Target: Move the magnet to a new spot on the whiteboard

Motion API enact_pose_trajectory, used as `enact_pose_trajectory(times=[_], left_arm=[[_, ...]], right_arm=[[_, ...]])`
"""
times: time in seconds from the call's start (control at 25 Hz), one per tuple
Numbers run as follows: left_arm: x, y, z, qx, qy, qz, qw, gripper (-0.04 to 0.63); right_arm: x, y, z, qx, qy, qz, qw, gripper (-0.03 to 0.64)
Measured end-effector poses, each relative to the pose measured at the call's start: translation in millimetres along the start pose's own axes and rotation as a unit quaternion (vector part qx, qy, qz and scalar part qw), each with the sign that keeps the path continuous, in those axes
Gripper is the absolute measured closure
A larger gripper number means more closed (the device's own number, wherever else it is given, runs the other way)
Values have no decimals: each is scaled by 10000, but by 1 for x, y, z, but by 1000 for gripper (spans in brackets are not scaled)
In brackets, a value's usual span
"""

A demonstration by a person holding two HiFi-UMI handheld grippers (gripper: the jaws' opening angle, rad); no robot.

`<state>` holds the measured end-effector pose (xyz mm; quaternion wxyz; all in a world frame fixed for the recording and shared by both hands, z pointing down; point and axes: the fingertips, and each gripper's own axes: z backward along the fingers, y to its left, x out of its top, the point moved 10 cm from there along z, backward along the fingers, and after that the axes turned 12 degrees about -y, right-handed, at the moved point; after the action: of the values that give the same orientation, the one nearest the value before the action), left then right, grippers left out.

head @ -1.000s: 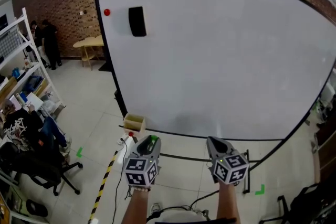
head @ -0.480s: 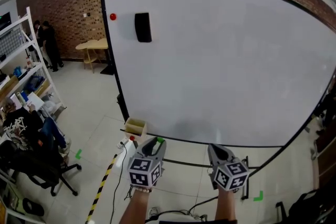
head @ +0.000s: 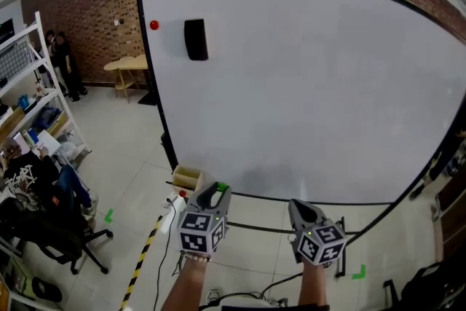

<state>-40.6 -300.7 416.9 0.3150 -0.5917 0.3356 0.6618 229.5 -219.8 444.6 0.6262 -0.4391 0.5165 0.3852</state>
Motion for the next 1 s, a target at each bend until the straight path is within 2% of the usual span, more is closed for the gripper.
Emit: enact_pose_trajectory(times=[0.24, 0.52, 0.76, 1.0], left_arm=[[56, 4, -47, -46, -392, -624, 9973, 474], [139, 7, -104, -101, -897, -1246, 9881, 474], [181, 2, -147, -77, -948, -1693, 9810, 474], [189, 4, -178, 12, -804, -2073, 9750, 474]], right_arm=[[0, -11, 10, -166, -56, -42, 9998, 606], [3, -25, 26, -459, -131, -49, 9988, 606], [7, -41, 40, -715, -228, -55, 9972, 606], [7, -50, 50, -882, -266, -64, 9957, 606]])
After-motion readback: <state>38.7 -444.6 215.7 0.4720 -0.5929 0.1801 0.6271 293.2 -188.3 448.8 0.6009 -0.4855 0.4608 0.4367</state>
